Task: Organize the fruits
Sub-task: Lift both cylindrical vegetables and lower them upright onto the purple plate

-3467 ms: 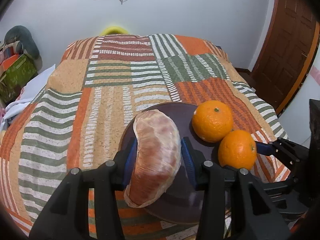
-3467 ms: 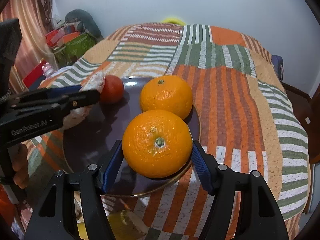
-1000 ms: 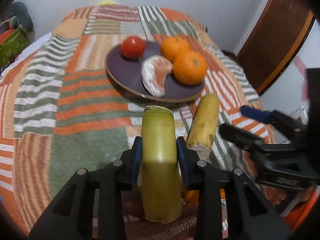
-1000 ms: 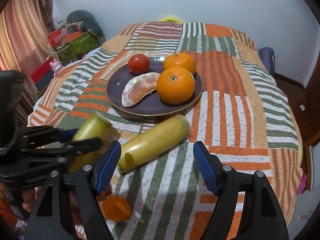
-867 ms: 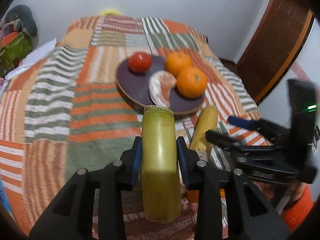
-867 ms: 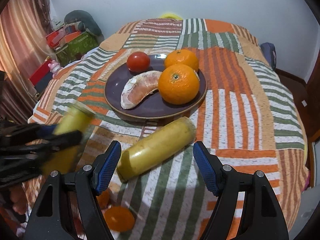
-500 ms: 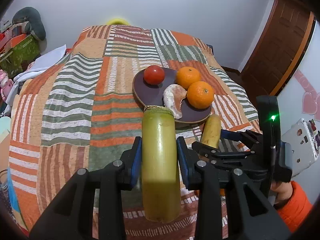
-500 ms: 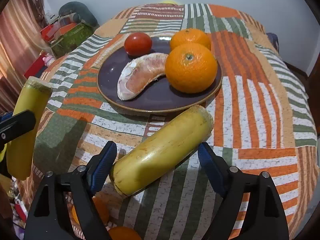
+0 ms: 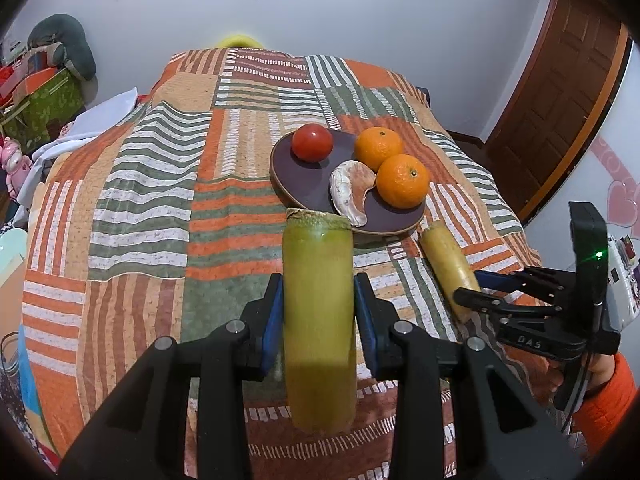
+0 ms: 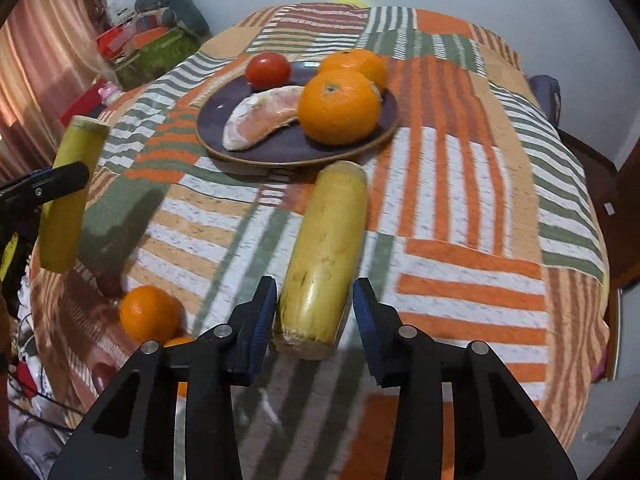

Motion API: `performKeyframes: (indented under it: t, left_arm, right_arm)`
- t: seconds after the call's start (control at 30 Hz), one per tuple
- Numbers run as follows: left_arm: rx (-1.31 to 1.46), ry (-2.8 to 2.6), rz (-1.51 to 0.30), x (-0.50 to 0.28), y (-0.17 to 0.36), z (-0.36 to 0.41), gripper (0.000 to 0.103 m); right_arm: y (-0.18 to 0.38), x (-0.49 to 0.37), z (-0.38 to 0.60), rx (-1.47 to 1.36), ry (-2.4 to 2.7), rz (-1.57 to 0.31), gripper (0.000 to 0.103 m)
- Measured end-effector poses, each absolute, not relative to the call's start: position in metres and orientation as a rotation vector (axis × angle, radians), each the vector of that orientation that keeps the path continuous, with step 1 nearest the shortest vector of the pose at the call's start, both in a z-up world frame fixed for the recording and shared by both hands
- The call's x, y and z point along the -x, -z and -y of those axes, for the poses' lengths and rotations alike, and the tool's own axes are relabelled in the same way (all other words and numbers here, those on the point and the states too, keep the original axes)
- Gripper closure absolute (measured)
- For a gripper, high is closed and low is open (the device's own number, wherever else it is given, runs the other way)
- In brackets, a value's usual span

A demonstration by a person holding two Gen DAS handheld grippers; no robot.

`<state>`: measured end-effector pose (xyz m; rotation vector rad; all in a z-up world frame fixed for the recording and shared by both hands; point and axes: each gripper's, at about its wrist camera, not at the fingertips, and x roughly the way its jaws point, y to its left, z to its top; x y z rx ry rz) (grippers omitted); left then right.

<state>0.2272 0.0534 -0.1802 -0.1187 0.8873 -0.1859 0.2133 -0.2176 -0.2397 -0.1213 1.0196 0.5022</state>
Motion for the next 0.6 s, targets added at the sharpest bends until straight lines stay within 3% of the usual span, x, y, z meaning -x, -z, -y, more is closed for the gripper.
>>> performKeyframes:
  t: [0.6]
  left_arm:
    - [0.124, 0.182, -0.887, -0.237, 0.18, -0.053, 0.069]
  right_arm:
    - [0.249, -0.254, 0.209, -0.01, -0.463, -0.997, 0.067]
